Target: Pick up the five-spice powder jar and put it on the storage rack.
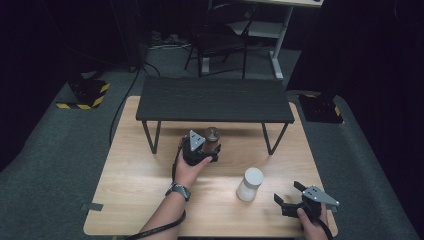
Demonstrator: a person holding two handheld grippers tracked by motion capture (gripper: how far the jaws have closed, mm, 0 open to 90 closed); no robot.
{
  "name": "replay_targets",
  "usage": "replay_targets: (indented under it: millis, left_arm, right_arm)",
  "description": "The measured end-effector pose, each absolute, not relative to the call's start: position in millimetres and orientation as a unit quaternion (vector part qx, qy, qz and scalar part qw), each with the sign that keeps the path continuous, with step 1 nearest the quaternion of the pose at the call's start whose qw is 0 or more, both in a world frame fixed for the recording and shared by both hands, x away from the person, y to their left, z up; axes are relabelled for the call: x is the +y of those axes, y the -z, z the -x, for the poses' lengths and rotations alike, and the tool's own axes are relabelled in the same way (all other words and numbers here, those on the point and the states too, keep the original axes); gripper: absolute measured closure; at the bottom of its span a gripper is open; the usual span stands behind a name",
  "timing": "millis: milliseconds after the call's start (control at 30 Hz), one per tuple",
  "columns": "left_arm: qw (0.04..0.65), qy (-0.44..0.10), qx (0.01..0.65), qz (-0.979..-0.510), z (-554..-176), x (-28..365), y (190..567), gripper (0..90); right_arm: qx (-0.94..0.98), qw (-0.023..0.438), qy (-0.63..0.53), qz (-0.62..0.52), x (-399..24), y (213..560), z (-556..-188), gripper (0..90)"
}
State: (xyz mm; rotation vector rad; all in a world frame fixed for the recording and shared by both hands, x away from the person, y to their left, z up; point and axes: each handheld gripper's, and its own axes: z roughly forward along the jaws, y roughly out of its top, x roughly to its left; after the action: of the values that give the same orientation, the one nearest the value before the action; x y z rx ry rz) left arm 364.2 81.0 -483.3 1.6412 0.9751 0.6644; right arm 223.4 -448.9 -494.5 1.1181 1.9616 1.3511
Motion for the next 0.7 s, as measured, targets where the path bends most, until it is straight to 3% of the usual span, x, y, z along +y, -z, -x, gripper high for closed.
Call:
replay_targets:
  millis: [433,533,700]
  left_arm:
    - [0.525,-0.318,0.422,-0.667,-368,53,484,24.7]
    - [0.524,-0.322,0.427,-0.663,-369,52,485,34.2]
    - [0.529,-0.315,0.429,-0.661,-370,54,486,34.4]
  right_arm:
    - [0.714,0.245,-0.505,-0.419,-455,496,-223,0.0]
    - [0.715,0.246,-0.505,-0.417,-454,496,-223,0.0]
    - [0.714,0.247,-0.505,-0.418,-454,496,-223,0.0]
